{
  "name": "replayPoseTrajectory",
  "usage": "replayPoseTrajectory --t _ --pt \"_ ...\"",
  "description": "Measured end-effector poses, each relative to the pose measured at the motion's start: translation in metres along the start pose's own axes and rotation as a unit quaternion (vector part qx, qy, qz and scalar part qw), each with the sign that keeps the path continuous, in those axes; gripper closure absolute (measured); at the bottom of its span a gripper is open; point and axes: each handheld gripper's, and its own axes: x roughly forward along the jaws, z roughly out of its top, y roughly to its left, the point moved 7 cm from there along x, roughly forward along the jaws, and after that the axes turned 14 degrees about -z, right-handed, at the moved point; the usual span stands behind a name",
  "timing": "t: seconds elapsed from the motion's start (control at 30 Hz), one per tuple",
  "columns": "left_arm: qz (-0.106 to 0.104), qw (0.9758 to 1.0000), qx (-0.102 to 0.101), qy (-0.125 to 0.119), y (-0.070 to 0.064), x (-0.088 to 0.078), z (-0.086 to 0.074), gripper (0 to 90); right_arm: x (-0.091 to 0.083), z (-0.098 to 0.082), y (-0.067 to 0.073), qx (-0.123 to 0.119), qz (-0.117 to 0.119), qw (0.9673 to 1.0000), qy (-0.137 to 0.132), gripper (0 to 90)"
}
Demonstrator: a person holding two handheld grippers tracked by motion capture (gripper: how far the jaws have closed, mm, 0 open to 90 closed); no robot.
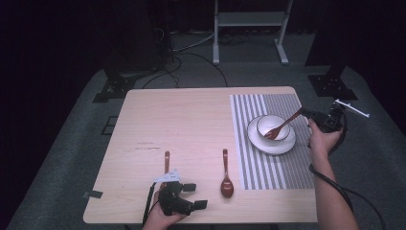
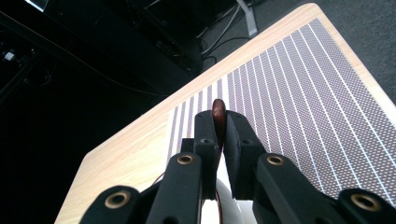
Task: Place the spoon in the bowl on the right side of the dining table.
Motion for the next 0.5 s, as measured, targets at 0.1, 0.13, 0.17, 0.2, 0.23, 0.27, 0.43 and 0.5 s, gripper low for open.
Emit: replayPoseTrajectory --t 0.1,0.13,0.17,0.2,0.23,0.27,0.43,0.5 --pt "0.000 1.0000 0.000 0.000 0.0001 0.0000 0.0000 0.5 0.0010 -0.0006 -0.0028 0.007 0.002 1.0000 0.000 83.4" --pt "-0.001 1.0000 0.000 0.000 0.0000 0.0004 0.0000 0.5 0.0010 -0.0008 -0.0040 0.007 0.002 1.0000 0.001 83.2" --pt "-0.001 1.0000 0.000 0.000 0.0000 0.0004 0.0000 0.5 0.0010 -0.0008 -0.0040 0.007 0.002 1.0000 0.001 83.2" --pt "-0.001 1.0000 -0.001 0.001 0.0001 0.0008 -0.0003 0.5 0.0012 -0.0011 -0.0051 0.011 0.008 0.9999 0.003 82.7" --pt "-0.001 1.0000 -0.001 0.001 0.0001 0.0008 -0.0003 0.5 0.0012 -0.0011 -0.0051 0.011 0.008 0.9999 0.003 82.7" --pt "-0.002 1.0000 -0.001 0.001 0.0000 0.0011 -0.0002 0.5 0.0009 -0.0014 -0.0058 0.016 0.013 0.9998 0.005 81.5" --pt "0.000 1.0000 -0.001 -0.001 0.0015 0.0002 0.0009 0.5 0.0021 -0.0052 -0.0057 0.013 0.020 0.9995 0.018 72.9" --pt "0.000 1.0000 -0.003 -0.003 0.0023 -0.0007 0.0014 0.5 0.0027 -0.0073 -0.0048 0.011 0.024 0.9993 0.025 71.5"
